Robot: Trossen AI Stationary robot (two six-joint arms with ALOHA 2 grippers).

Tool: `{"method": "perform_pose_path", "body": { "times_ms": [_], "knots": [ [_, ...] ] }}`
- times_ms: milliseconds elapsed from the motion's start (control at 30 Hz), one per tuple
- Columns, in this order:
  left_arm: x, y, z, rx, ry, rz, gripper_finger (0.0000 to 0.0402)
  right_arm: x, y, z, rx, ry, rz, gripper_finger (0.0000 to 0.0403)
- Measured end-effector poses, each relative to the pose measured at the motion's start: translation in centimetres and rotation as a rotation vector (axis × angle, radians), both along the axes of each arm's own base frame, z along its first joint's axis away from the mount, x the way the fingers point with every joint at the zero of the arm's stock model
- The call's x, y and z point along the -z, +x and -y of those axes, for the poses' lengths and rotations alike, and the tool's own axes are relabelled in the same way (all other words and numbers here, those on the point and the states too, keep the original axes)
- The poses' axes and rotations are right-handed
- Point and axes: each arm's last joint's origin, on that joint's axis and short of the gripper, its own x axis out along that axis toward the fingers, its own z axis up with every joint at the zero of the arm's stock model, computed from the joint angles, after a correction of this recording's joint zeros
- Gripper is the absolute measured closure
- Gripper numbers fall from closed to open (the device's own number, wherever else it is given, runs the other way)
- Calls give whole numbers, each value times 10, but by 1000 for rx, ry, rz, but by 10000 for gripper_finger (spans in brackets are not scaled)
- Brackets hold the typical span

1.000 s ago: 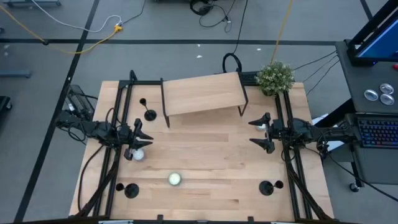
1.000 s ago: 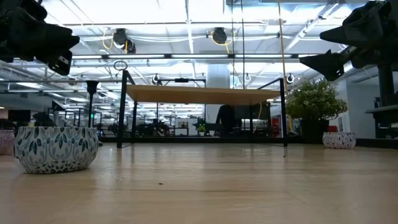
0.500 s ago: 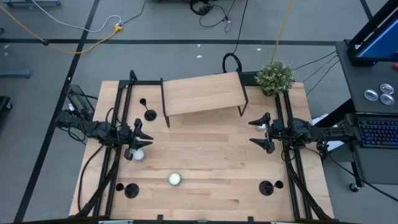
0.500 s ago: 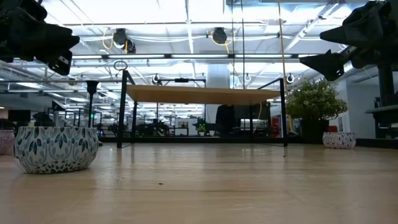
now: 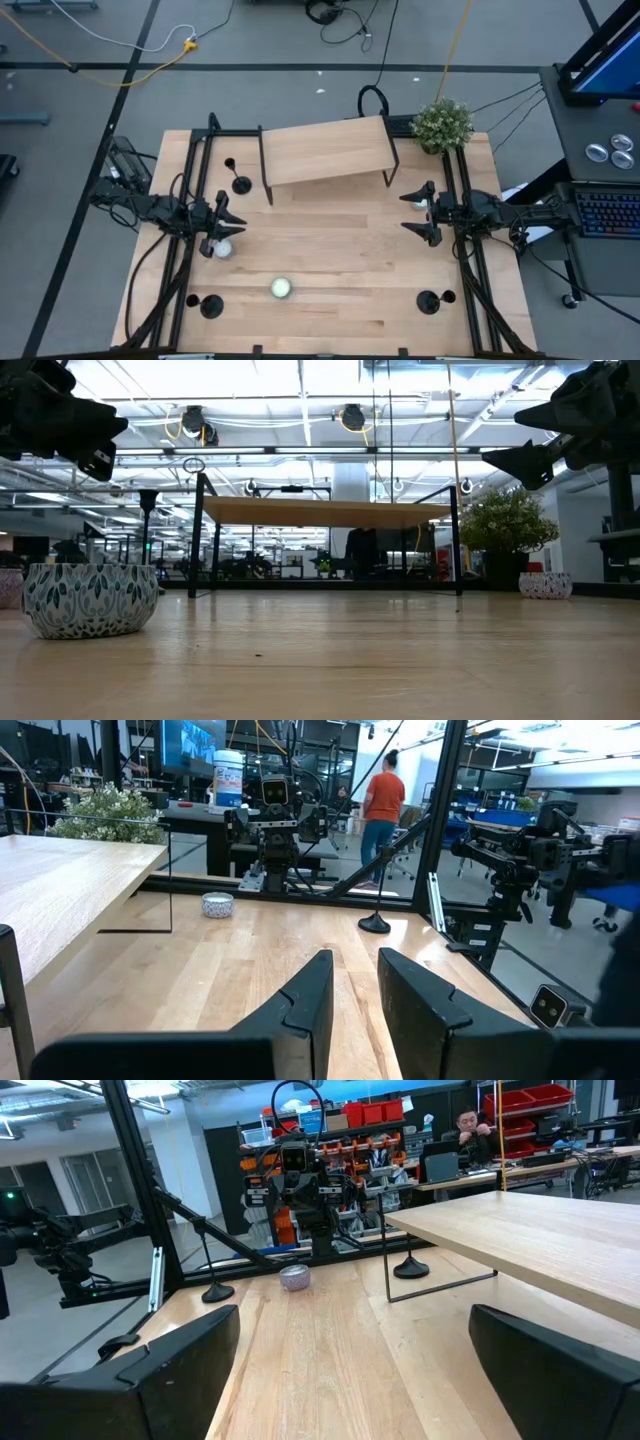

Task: Pick & Place candle stick holders

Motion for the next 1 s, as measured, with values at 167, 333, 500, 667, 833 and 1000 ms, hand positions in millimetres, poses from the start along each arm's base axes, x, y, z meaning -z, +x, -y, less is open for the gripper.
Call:
{"method": "perform_pose_path", "body": {
  "times_ms": [167, 333, 500, 667, 833, 1000],
  "knots": [
    [0, 0, 0, 0, 0, 0, 316, 0, 0, 0, 0, 0, 0, 14],
    [0, 0, 0, 0, 0, 0, 316, 0, 0, 0, 0, 0, 0, 14],
    [-1, 0, -1, -47, -7, 11, 316, 0, 0, 0, 0, 0, 0, 14],
    [-11, -1, -3, -70, -120, 108, 316, -1, 0, 0, 0, 1, 15, 14],
    [-31, -7, -8, -128, -377, 298, 316, -2, 0, 0, 3, 2, 24, 14],
    [-49, -12, -12, -238, -337, 320, 316, -2, 0, 0, 4, 2, 24, 14]
  ]
}}
